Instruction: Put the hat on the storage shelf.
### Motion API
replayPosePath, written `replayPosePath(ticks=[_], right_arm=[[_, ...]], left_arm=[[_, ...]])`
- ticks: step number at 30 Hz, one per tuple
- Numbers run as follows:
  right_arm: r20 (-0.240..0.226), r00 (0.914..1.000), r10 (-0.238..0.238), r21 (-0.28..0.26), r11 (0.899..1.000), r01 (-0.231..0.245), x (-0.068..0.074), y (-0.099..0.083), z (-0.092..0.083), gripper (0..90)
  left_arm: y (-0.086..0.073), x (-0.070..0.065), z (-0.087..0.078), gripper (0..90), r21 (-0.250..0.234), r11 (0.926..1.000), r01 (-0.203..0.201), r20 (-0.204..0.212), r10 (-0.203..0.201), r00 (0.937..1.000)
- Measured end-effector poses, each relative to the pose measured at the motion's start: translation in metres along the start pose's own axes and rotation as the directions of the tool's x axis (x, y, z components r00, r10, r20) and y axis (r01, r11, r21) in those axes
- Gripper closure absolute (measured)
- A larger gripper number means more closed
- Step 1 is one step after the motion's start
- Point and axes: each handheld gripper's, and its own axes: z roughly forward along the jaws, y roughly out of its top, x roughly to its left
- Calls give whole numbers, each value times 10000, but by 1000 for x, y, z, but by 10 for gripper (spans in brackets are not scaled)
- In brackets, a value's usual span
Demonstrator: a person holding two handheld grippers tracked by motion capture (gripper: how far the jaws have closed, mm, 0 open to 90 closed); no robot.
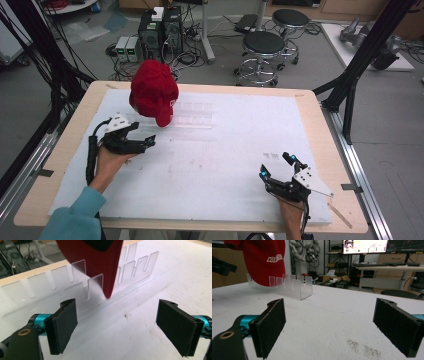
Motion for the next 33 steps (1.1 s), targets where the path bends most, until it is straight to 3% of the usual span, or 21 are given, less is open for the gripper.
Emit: replayPosePath(ticks=[5,11,15,24,33], right_arm=[[51,10000,-79,42,10000,79,1,0,0,100],[72,9999,-136,72,9999,136,2,0,1,100],[103,9998,-148,71,9999,147,2,0,1,100],[206,9997,-97,96,9999,95,2,0,1,100],[365,9993,-46,194,9998,39,3,0,1,100]], left_arm=[[-34,5,-44,176,-677,9965,-492,-247,476,9986],[-72,15,-71,177,-1597,9861,-457,-408,397,9984],[-84,15,-76,177,-2144,9759,-401,-375,328,9988],[-92,11,-76,177,-2544,9660,-471,-522,350,9980],[-93,11,-76,180,-2545,9663,-379,-621,228,9978]])
